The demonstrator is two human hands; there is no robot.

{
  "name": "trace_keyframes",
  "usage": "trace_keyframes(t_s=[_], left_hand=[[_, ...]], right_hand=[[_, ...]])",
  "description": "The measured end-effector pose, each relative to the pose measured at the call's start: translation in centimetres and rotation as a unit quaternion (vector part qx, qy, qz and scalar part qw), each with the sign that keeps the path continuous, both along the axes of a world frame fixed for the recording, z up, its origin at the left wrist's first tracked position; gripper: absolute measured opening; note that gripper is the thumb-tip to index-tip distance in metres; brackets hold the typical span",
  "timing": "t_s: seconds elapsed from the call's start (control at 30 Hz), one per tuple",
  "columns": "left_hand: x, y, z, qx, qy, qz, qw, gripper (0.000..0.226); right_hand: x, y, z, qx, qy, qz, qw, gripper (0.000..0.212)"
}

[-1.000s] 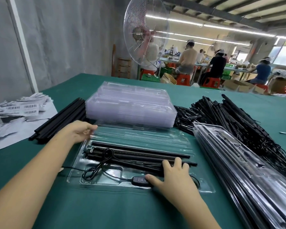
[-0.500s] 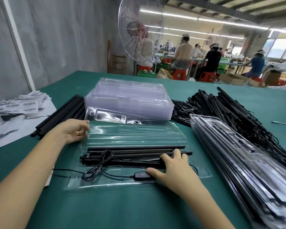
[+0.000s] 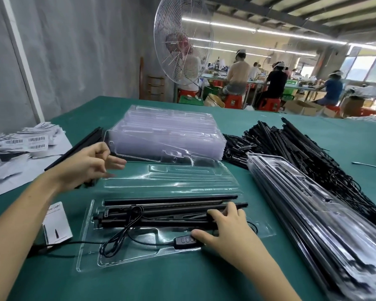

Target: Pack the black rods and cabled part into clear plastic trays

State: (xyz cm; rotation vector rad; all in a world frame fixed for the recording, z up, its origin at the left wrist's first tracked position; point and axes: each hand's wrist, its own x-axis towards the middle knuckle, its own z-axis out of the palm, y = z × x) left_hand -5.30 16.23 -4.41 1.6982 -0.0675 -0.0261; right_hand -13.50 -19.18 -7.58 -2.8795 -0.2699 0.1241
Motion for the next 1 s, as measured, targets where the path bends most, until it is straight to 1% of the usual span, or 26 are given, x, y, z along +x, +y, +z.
trace_keyframes(t_s=[0.13,0.17,0.23,0.3,0.43,0.5,0.57,0.6,0.63,0.67,0.7,0.77,0.8,0.87,0.9,0.93,0.97,1.0], left_hand=[[-1.0,-0.5,0.2,-0.079,-0.004,0.009,0.997,0.04],[-1.2,-0.6,0.3,-0.092,-0.007,0.008,0.996,0.044],[-1.4,-0.8,0.6,-0.091,-0.014,-0.003,0.996,0.061],[-1.2,-1.0,1.0,-0.06,-0.033,-0.008,0.998,0.072],[0.2,-1.0,1.6,0.007,-0.087,0.009,0.996,0.07],[1.0,-1.2,1.8,0.036,-0.131,0.012,0.991,0.071],[1.3,-0.9,2.3,0.086,-0.18,-0.015,0.98,0.07],[1.3,-0.3,2.6,0.118,-0.189,-0.04,0.974,0.068],[1.3,0.5,2.9,0.16,-0.181,-0.075,0.968,0.064],[1.2,1.5,3.2,0.215,-0.151,-0.117,0.958,0.061],[1.1,2.4,3.3,0.279,-0.104,-0.165,0.94,0.058],[0.4,3.8,3.2,0.405,-0.003,-0.239,0.882,0.056],[-0.1,3.8,3.1,0.436,0.036,-0.258,0.861,0.055],[-1.2,2.7,3.1,0.431,0.086,-0.274,0.855,0.066],[-1.8,1.5,3.4,0.434,0.092,-0.272,0.854,0.065],[-2.3,0.1,3.6,0.451,0.091,-0.261,0.849,0.058],[-2.5,-1.5,3.8,0.472,0.078,-0.243,0.844,0.055],[-2.7,-3.0,3.7,0.496,0.051,-0.214,0.84,0.059]], right_hand=[[-0.8,0.0,-0.2,0.01,-0.008,0.002,1.0,0.071],[-1.0,0.1,-0.3,0.003,-0.013,0.003,1.0,0.071],[-1.2,0.5,-0.4,-0.016,-0.02,0.003,1.0,0.072],[-1.2,0.9,-0.5,-0.02,-0.02,-0.01,1.0,0.072],[-0.7,2.4,-0.7,-0.043,-0.035,-0.034,0.998,0.069],[0.1,3.4,-0.6,-0.053,-0.035,-0.043,0.997,0.07],[1.0,4.2,-0.4,-0.048,-0.033,-0.057,0.997,0.069],[1.4,4.5,-0.3,-0.049,-0.03,-0.062,0.996,0.07],[1.7,4.6,-0.2,-0.052,-0.023,-0.065,0.996,0.072],[2.0,4.7,-0.3,-0.056,-0.013,-0.068,0.996,0.073],[2.0,4.7,-0.3,-0.058,-0.004,-0.069,0.996,0.074],[2.0,4.4,-0.3,-0.058,0.0,-0.07,0.996,0.073],[2.0,4.1,-0.3,-0.056,-0.002,-0.069,0.996,0.071],[1.9,3.7,-0.2,-0.047,-0.006,-0.067,0.997,0.068],[1.8,3.6,-0.1,-0.04,-0.007,-0.066,0.997,0.066],[1.7,3.6,-0.1,-0.032,-0.008,-0.065,0.997,0.066],[1.6,3.5,-0.1,-0.027,-0.007,-0.063,0.998,0.066],[1.4,3.5,-0.2,-0.026,-0.004,-0.061,0.998,0.068]])
